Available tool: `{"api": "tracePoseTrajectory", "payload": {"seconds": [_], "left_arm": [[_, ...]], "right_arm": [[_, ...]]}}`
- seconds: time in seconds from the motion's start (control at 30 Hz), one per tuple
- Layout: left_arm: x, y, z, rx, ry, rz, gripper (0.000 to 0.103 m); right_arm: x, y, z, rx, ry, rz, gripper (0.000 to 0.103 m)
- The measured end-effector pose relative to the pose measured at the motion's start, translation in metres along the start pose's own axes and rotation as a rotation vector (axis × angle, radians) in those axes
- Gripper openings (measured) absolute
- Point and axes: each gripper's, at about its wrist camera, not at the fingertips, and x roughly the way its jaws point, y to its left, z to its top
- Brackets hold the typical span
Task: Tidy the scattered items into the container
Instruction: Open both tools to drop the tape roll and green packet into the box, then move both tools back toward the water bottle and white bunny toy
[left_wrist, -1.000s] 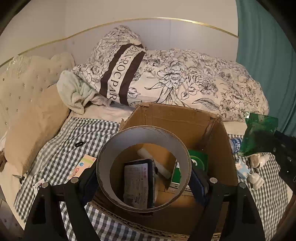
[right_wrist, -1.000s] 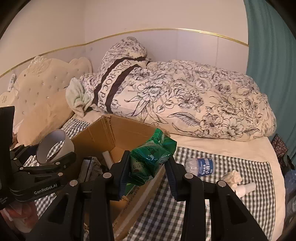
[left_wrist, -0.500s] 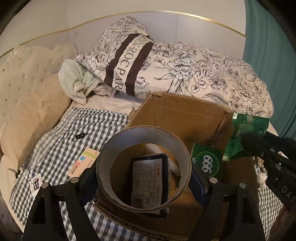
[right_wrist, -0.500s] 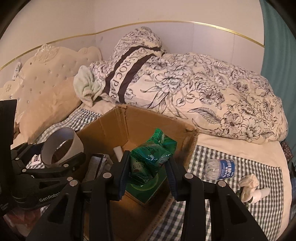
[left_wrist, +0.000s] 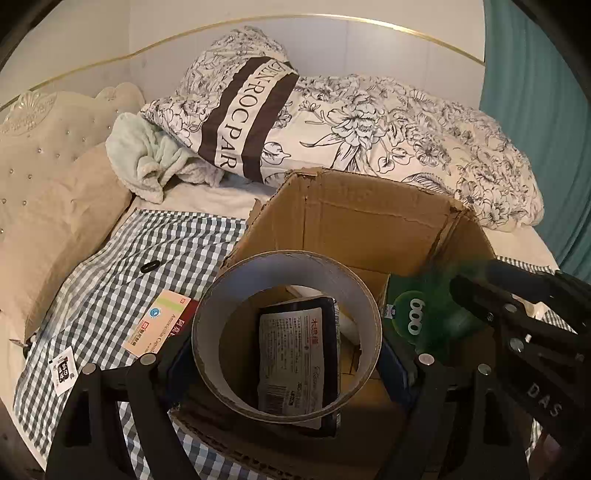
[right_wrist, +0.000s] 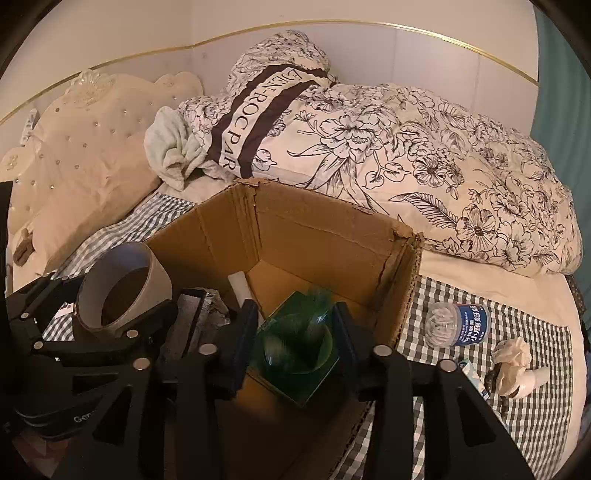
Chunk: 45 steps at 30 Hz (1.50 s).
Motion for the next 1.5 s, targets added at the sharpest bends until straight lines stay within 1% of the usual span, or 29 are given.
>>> {"api": "tracePoseTrajectory", "payload": {"seconds": [0.03,0.07,0.1,0.17,0.23,0.63,0.9,1.13,1.3,1.5], "left_arm": [[0.001,0.000,0.001,-0.004,0.005,0.001,0.085],[0.002,0.000,0.002,-0.010,0.013,0.007,0.086],[0.003,0.000,0.004,-0.017,0.020,0.007,0.087],[0.001,-0.001,0.005,-0.030,0.019,-0.010,0.090],[-0.002,-0.004,0.008,-0.029,0.007,-0.006,0.091],[-0.034,-0.029,0.021,0.007,-0.055,-0.002,0.091],[-0.061,-0.043,0.027,0.028,-0.092,0.007,0.091],[-0.090,-0.053,0.036,0.035,-0.142,0.000,0.092],[-0.105,-0.064,0.040,0.042,-0.167,-0.011,0.093],[-0.120,-0.087,0.044,0.068,-0.188,-0.025,0.094]], "right_arm": [[-0.001,-0.002,0.000,0.006,-0.003,-0.009,0.057],[-0.003,-0.004,0.000,0.012,-0.005,-0.016,0.067],[-0.004,-0.007,0.000,0.020,-0.010,-0.015,0.070],[-0.009,-0.013,-0.001,0.035,-0.021,-0.014,0.070],[-0.015,-0.019,0.000,0.039,-0.033,-0.026,0.070],[-0.055,-0.046,0.003,0.082,-0.089,-0.051,0.070],[-0.090,-0.058,0.002,0.093,-0.127,-0.062,0.070],[-0.121,-0.066,0.004,0.100,-0.172,-0.073,0.070],[-0.143,-0.076,0.004,0.107,-0.200,-0.088,0.075],[-0.164,-0.093,0.000,0.122,-0.219,-0.115,0.079]]}}
